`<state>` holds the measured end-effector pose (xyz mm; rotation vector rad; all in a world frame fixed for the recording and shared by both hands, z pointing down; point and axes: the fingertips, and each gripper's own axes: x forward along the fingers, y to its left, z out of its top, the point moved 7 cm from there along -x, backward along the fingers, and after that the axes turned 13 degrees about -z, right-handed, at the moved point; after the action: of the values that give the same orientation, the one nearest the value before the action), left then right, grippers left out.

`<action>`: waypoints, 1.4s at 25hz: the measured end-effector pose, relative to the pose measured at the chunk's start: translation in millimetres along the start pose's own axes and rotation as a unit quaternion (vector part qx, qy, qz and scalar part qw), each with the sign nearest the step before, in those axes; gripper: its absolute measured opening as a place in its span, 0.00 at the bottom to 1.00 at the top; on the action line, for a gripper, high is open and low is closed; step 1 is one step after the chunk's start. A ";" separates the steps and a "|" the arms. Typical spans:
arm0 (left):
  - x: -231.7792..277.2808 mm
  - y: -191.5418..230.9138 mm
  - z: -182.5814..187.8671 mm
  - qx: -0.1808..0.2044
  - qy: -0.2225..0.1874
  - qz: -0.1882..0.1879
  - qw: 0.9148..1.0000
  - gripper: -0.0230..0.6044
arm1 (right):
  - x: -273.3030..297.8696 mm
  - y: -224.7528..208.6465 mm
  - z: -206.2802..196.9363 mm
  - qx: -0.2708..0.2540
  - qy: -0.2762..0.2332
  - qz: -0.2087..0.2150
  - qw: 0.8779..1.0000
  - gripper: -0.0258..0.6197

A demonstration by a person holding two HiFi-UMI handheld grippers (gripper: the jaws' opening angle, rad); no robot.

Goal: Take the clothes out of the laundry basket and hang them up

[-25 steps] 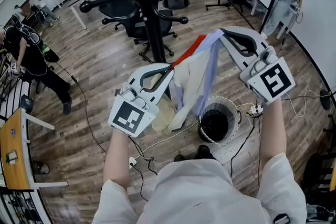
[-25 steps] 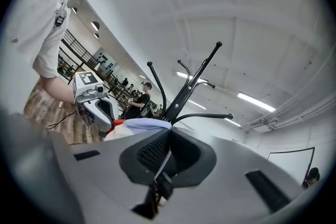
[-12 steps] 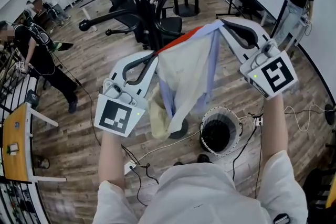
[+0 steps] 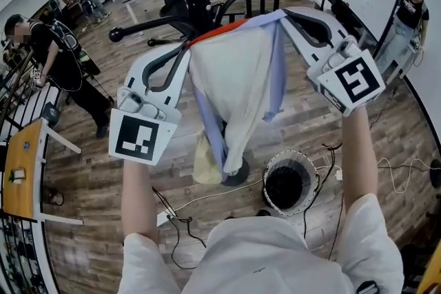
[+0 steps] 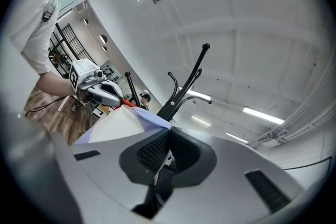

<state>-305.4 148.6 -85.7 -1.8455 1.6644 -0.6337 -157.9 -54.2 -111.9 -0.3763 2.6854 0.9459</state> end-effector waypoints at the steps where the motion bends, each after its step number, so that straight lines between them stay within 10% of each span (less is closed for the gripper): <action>1: 0.4 2.3 -0.3 0.005 0.005 0.005 1.000 0.07 | 4.8 -0.8 -2.2 0.001 -0.001 0.001 1.000 0.06; 17: 16.6 17.4 -30.3 0.038 0.087 0.053 0.994 0.07 | 56.6 2.7 -51.7 0.032 0.012 0.037 0.999 0.06; 35: 40.7 -2.2 -81.1 -0.007 0.135 0.041 0.990 0.07 | 68.0 27.7 -122.5 0.073 0.064 0.085 0.992 0.06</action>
<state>-354.4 100.4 -26.4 -1.7521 1.9105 -0.8682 -250.4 -122.1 -26.8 -0.1866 2.9199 0.7870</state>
